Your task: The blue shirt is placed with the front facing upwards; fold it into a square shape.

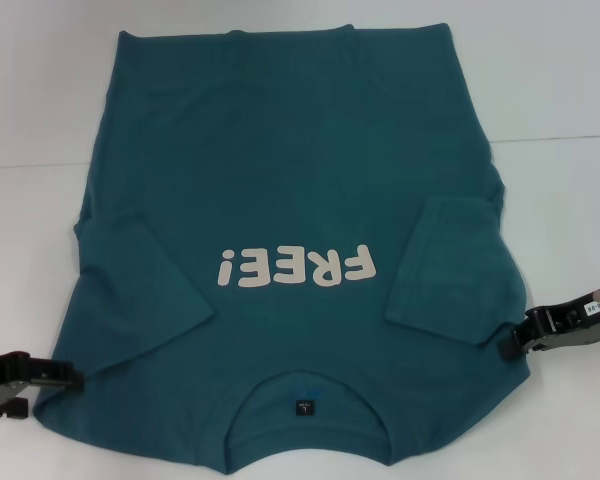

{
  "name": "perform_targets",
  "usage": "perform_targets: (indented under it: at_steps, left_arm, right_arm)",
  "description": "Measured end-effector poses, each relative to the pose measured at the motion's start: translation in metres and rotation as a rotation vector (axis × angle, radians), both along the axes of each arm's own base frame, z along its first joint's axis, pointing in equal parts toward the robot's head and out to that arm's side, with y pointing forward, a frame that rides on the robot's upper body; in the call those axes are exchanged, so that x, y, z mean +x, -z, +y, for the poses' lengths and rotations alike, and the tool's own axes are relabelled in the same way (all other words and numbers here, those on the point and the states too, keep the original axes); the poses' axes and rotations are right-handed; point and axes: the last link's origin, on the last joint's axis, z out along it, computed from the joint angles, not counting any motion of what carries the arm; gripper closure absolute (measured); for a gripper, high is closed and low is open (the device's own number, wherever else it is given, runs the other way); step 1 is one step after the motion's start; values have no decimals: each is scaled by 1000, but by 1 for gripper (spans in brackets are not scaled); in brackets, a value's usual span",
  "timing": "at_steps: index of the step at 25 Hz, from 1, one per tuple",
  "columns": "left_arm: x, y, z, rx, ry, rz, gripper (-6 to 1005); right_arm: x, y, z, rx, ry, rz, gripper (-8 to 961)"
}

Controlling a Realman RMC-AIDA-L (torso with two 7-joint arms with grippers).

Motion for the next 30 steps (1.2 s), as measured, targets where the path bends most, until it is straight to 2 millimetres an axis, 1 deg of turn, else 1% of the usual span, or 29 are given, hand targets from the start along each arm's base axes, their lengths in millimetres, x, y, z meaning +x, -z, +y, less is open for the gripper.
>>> perform_targets:
  at_steps: [10, 30]
  left_arm:
    - [2, 4, 1, -19, 14, 19, 95]
    - [1, 4, 5, 3, 18, 42, 95]
  right_arm:
    - [0, 2, -2, -6, -5, 3, 891]
    - [0, 2, -2, -8, -8, 3, 885]
